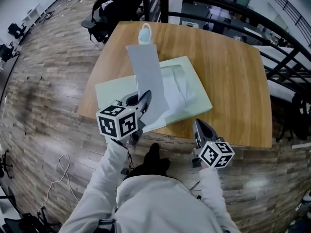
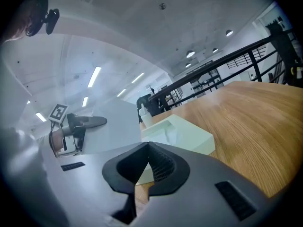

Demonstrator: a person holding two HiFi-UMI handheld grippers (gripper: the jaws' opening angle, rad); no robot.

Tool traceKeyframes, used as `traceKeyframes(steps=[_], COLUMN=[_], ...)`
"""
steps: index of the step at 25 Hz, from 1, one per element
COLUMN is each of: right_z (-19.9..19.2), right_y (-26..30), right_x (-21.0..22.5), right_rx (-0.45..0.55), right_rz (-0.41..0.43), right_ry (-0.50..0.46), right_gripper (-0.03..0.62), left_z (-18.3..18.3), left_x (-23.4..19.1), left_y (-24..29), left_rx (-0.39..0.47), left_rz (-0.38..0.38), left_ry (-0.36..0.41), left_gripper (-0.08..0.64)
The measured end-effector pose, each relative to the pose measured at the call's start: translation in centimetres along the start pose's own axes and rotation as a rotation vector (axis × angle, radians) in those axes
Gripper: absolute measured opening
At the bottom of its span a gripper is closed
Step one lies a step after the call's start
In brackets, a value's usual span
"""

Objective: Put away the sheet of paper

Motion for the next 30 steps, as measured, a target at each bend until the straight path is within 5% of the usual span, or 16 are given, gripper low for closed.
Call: traceKeyframes(steps=[30], right_z=[-1.6], right_y=[6.2], right_x=[-2.1], right_rx=[-0.149], right_rz=[-0.026], right_ry=[-0.045], right_gripper=[0.026], left_z=[-11.2], left_x=[-10.8], left_y=[-0.6], left_rx=[-0.203], left_rz=[0.114], left_ry=[-0.401], left_gripper=[0.017])
Point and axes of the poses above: the fingertips, and each gripper's own axes: y forward along the fingers, x to its right, z out of its top, the point moved 8 cm from there along -y, backward along the fingers, and after that the axes turned 3 degrees about y, right-handed, at the moved point
